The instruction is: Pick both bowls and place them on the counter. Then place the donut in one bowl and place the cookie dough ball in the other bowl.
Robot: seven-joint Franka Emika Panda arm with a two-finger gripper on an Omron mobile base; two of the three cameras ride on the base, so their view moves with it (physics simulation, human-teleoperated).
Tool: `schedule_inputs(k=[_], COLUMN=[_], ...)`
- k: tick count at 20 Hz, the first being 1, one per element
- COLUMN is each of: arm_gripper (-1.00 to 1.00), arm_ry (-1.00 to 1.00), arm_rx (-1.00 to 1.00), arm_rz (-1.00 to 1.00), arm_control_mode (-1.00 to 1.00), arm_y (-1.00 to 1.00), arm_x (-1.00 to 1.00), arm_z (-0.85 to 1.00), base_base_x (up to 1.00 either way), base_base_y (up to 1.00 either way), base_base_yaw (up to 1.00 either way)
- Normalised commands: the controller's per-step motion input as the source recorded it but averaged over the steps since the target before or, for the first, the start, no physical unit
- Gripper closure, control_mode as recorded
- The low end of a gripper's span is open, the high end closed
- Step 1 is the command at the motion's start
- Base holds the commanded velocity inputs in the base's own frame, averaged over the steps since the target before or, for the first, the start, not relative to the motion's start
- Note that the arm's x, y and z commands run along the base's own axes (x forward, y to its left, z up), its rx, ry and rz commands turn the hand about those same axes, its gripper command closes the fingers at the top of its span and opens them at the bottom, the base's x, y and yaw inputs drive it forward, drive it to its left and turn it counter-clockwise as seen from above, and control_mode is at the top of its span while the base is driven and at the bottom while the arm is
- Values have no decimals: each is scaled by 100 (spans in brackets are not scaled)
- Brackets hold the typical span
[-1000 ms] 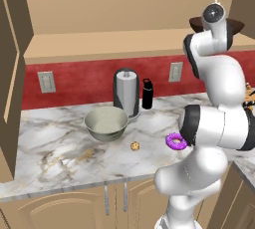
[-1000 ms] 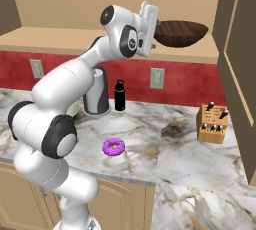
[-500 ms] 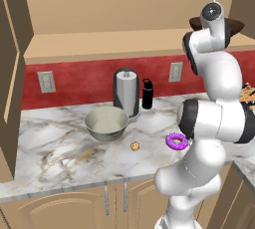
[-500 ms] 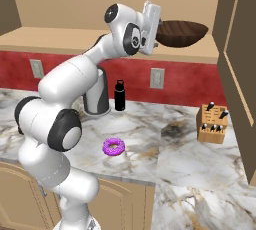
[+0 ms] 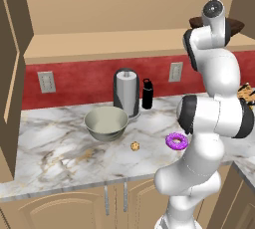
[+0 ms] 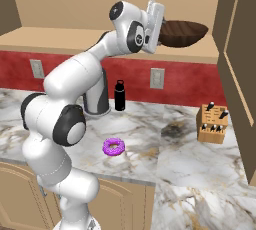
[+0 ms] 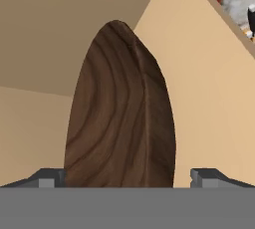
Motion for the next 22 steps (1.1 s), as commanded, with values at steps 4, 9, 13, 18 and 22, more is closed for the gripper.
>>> schedule_inputs(k=[4, 9, 13, 18, 22], arm_gripper=[-100, -100, -100, -100, 100], arm_ry=[1, 0, 0, 0, 0], arm_rx=[3, 4, 8, 8, 8], arm_rz=[0, 0, 0, 0, 0], arm_control_mode=[-100, -100, -100, -100, -100], arm_y=[-12, -8, -1, -3, -1], arm_x=[17, 18, 10, 13, 5], arm_z=[-17, -15, -27, -24, -21], base_base_x=[0, 0, 0, 0, 0], base_base_y=[0, 0, 0, 0, 0], base_base_yaw=[0, 0, 0, 0, 0])
